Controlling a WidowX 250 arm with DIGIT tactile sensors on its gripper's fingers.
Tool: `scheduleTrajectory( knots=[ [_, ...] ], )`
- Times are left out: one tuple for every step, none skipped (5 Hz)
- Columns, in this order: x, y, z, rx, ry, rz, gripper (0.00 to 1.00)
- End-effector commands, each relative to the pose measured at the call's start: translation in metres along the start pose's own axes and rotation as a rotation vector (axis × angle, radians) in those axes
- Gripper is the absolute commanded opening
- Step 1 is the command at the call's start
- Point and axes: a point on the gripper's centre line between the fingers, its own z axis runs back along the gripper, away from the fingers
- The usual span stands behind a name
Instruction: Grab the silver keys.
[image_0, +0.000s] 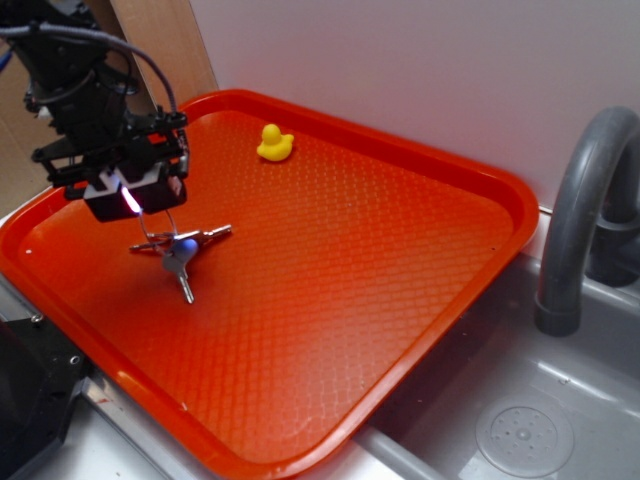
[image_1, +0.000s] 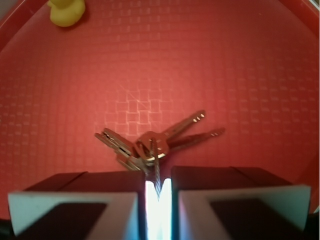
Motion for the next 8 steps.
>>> scheduleTrajectory(
  knots=[
    [0.016, -0.016, 0.064, -0.051, -0.186, -0.470, 0.00],
    [0.033, -0.031, 0.089, -0.094, -0.174, -0.718, 0.00],
    [0.023, -0.043, 0.110, -0.113, -0.160, -0.965, 0.00],
    [0.014, -0.047, 0.110, -0.049, -0.141, -0.941, 1.00],
    [0.014, -0.041, 0.097, 0.047, -0.035, -0.702, 1.00],
    [0.016, -0.030, 0.073, 0.151, 0.066, -0.460, 1.00],
    [0.023, -0.011, 0.049, 0.165, 0.160, -0.205, 1.00],
    [0.024, 0.008, 0.034, 0.167, 0.165, 0.046, 1.00]
  ],
)
